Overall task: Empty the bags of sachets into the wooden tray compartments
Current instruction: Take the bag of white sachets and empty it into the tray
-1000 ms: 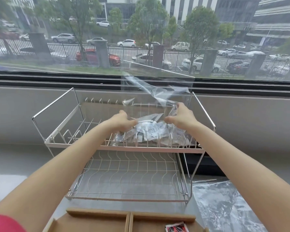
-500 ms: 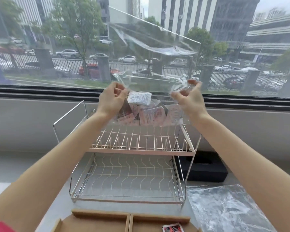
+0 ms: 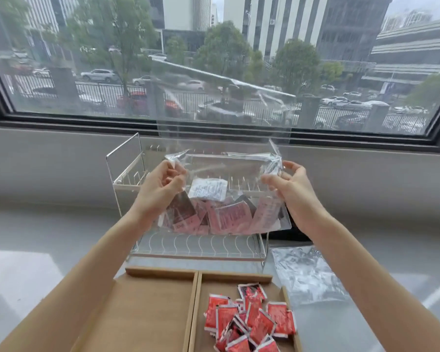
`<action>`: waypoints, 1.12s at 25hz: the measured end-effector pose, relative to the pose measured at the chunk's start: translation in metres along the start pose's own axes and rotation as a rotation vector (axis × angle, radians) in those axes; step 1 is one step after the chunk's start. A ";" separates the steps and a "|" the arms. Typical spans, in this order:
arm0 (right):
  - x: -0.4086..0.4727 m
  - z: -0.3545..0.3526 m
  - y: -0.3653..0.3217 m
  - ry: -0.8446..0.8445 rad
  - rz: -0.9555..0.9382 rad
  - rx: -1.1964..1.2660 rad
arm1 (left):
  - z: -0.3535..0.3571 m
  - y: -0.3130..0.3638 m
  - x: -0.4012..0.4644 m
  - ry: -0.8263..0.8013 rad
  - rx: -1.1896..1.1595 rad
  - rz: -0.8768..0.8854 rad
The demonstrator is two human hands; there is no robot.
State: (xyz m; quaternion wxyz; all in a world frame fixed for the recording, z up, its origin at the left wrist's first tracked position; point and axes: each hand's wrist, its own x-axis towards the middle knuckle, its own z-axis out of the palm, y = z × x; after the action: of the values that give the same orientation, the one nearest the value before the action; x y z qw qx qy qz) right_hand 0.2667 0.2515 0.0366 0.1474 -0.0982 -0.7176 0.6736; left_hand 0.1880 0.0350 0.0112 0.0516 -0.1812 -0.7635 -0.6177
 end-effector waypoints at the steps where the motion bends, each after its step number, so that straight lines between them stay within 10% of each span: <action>1: -0.011 0.000 0.011 -0.011 0.043 -0.002 | 0.001 -0.009 -0.015 -0.019 0.001 -0.030; 19: -0.088 -0.021 0.149 -0.085 0.293 -0.189 | 0.007 -0.099 -0.134 -0.109 0.011 -0.363; 28: -0.078 -0.030 0.127 -0.037 0.204 -0.208 | -0.003 -0.072 -0.119 -0.006 -0.067 -0.142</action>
State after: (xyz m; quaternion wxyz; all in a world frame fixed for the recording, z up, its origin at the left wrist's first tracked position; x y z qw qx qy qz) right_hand 0.3424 0.2628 -0.0948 0.0541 -0.1729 -0.7723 0.6089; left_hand 0.2740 -0.0053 -0.0910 -0.0007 -0.1301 -0.7537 -0.6443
